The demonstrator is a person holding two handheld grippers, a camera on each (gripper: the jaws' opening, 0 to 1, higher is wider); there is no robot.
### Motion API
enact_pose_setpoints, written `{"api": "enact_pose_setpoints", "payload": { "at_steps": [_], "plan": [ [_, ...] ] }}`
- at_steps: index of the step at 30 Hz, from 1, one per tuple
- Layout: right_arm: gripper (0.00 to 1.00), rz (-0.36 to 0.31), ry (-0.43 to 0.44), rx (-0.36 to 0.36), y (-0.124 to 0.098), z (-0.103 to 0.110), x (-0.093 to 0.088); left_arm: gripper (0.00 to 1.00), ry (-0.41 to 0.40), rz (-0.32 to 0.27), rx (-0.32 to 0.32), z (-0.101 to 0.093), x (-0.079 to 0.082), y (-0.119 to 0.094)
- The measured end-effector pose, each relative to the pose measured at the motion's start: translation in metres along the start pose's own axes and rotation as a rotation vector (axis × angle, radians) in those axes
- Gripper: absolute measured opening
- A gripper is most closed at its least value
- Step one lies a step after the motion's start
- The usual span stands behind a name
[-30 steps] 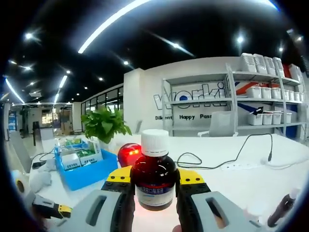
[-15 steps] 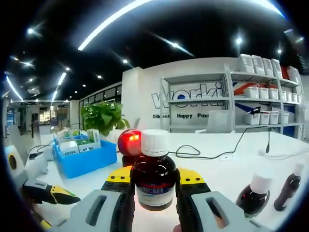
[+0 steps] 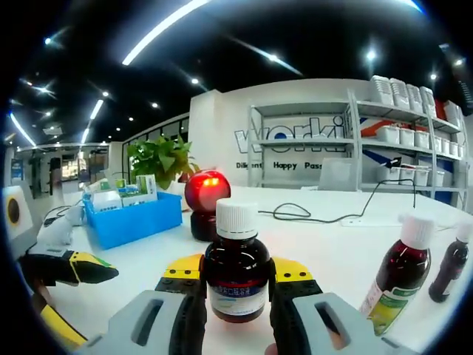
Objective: Rotate the medicine bottle to make it face forward pick up the medicine bottle inspect the drug traceability code place the medicine on the table
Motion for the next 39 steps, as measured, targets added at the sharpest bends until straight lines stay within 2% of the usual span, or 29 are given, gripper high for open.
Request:
{"api": "enact_pose_setpoints", "payload": {
  "at_steps": [17, 33, 39],
  "plan": [
    [0.28, 0.031, -0.006, 0.0, 0.006, 0.002, -0.017, 0.43, -0.001, 0.004, -0.002, 0.0, 0.0, 0.001],
    [0.28, 0.001, -0.024, 0.009, 0.003, 0.001, -0.018, 0.42, -0.003, 0.007, -0.005, -0.001, -0.001, 0.001],
    [0.29, 0.01, -0.03, 0.025, 0.004, -0.001, -0.018, 0.42, -0.005, 0.012, 0.0, 0.0, -0.002, 0.001]
  ]
}}
Point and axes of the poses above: the point that each gripper's makers call its tool centre point, and the gripper's own axes: y roughly forward along the fingers, z roughly to its left, x roughly out of its top, the point moved 4 cm from there along -y, roughly backward along the fingers, and after that the axes turned 14 degrees about -x, right-handed, at the moved point
